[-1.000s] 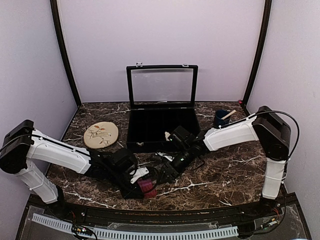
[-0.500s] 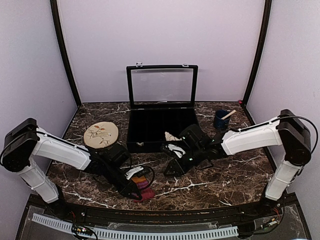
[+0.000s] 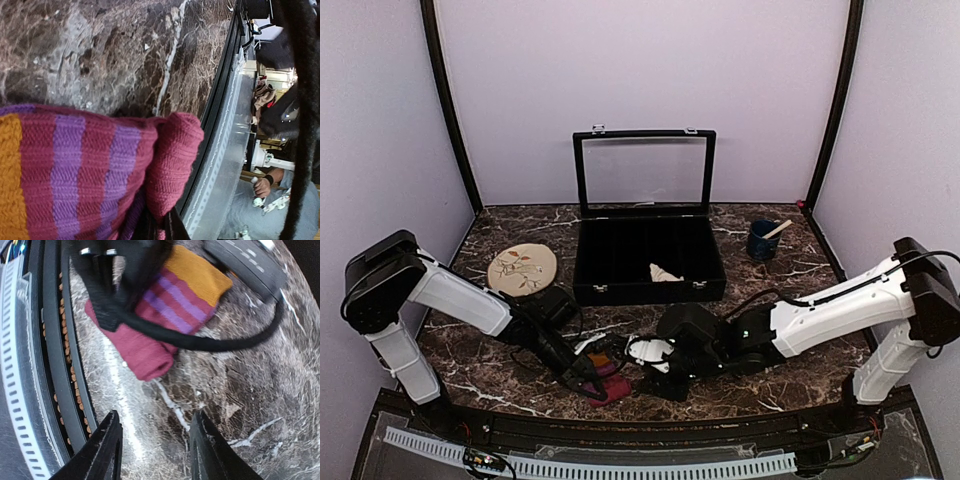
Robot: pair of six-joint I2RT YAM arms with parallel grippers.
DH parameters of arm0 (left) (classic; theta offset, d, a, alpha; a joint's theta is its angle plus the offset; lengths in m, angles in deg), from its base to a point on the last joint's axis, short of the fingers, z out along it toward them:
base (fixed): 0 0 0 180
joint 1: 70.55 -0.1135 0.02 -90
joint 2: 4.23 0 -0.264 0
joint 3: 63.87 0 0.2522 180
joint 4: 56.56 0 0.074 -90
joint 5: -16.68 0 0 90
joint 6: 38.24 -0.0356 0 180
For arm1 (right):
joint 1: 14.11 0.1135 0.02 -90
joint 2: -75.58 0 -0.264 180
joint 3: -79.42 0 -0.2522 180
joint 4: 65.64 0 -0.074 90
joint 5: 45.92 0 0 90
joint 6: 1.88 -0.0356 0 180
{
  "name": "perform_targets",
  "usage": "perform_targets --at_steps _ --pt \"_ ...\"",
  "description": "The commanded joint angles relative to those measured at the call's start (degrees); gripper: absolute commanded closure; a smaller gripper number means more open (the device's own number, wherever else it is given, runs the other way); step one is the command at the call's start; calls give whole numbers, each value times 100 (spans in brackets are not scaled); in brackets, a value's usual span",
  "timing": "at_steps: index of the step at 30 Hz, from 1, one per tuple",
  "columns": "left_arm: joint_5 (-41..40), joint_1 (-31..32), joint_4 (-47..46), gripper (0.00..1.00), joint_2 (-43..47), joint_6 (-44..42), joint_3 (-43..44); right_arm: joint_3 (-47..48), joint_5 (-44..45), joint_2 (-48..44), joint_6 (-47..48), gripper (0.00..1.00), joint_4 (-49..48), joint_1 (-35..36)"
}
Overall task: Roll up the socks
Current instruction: Roll the sock at the center of the board.
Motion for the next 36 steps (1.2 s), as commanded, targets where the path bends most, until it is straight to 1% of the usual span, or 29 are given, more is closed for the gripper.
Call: perform_targets --at_steps 1,8,17,27,36 --pt "434 -71 -136 100 -197 206 -122 210 981 27 867 57 -159 529" --pt "687 -194 -406 100 -347 406 -264 505 1486 533 1509 56 -93 1109" --pt "956 -315 -620 100 -366 460 -509 679 1976 963 1966 55 -385 1284" --pt "1100 -377 -713 100 -388 466 -570 1028 2002 1258 2292 55 -387 1327" --pt "1244 -433 -811 100 -505 509 -576 996 1864 1443 2436 55 -442 1345"
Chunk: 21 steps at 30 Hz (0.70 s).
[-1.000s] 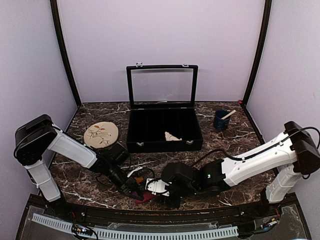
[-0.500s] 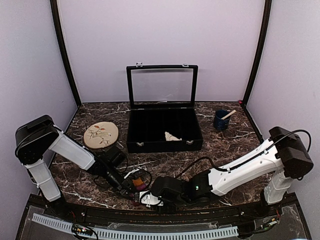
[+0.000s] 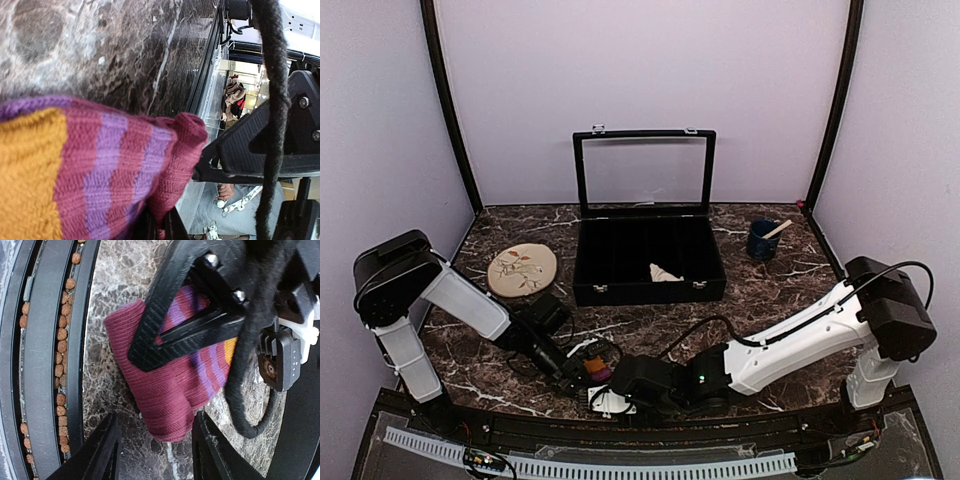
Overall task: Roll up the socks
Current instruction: Roll the sock at the center of the board.
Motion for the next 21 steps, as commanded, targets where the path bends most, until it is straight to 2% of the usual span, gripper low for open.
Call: perform_targets --at_steps 1,13,21 --pt "94 -59 11 100 -123 26 -94 66 -34 135 164 55 -250 76" --pt "261 -150 -7 100 -207 50 -29 189 -232 412 376 57 -278 -48" --pt "374 -176 -88 100 -336 70 -5 188 -571 542 368 65 -80 -302"
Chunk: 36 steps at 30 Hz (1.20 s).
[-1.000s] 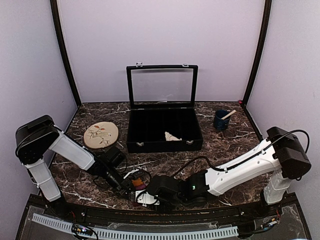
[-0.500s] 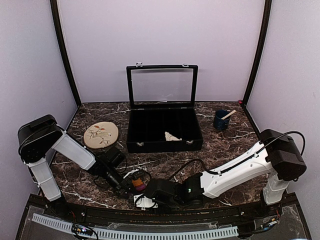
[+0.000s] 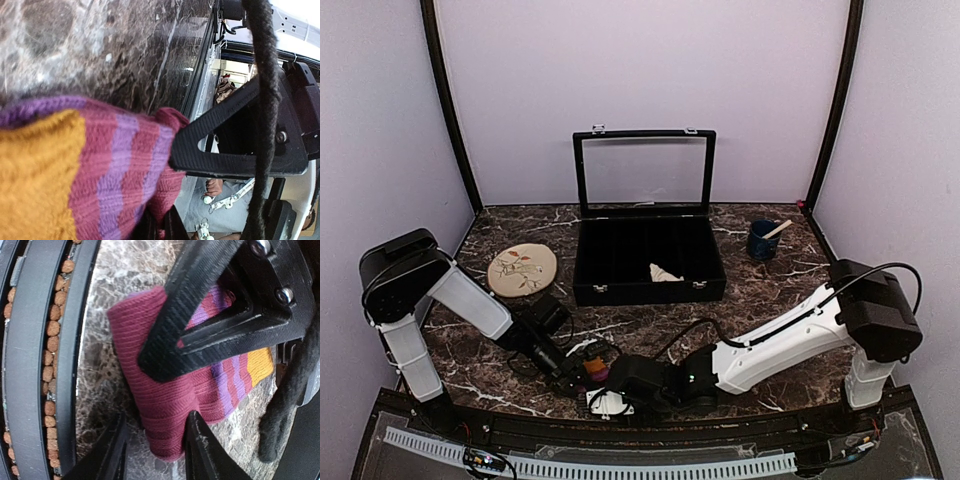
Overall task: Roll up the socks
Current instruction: Roll the sock at the center of the board.
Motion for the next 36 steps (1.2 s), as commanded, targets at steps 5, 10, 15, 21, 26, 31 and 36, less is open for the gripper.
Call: perform_targets --at_steps 5,10,15,21,26,31,36 --pt "116 -52 13 100 -190 15 14 91 -379 218 22 65 -32 -231" --pt "196 -89 165 100 -238 -99 94 242 -558 395 -3 67 32 -323" --pt "223 -179 396 100 -208 -270 171 323 -815 549 -94 82 194 -396" --pt "109 -278 589 97 -109 -377 229 248 -993 520 -315 100 393 -492" --pt "-317 -362 880 87 46 -428 378 175 -1168 429 -577 100 596 -592" --pt "-938 -397 1109 77 479 -400 528 224 -1288 398 -882 100 876 -738" --pt "-1477 -411 1100 70 964 -299 524 249 -1300 390 -1189 100 1126 -843"
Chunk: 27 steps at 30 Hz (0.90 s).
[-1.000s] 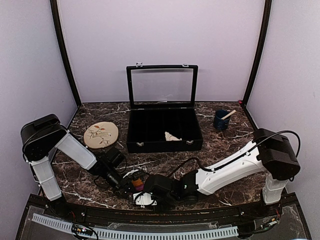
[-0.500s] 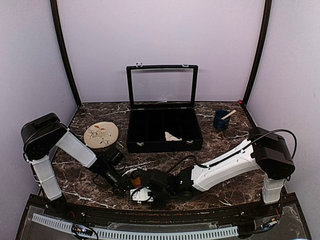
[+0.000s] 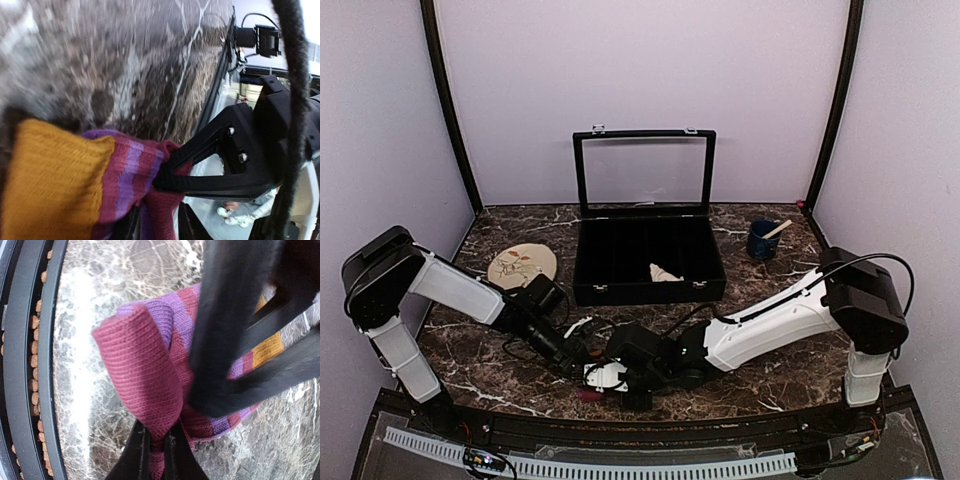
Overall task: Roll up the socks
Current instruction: Roll the sock at the center of the board.
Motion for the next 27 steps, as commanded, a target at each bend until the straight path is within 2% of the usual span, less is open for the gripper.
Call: perform_targets --at_steps 1,2,7,12,20,27 --pt "-751 -30 150 48 550 41 61 -97 -3 140 -463 100 1042 -149" --pt "-824 -27 117 45 662 86 36 -94 5 126 -512 100 1087 -157" --pt "-1396 -35 170 44 1273 166 -38 -71 68 86 -746 100 1358 -176" --pt "-2371 -35 503 48 1835 117 -113 -392 312 -179 -1095 100 1549 -185" --pt "-2976 -26 724 52 2319 58 -229 -941 537 -637 -2030 100 1826 -256" --pt "-3525 235 589 52 2629 -70 -353 -807 -61 -550 -2681 100 2021 -309"
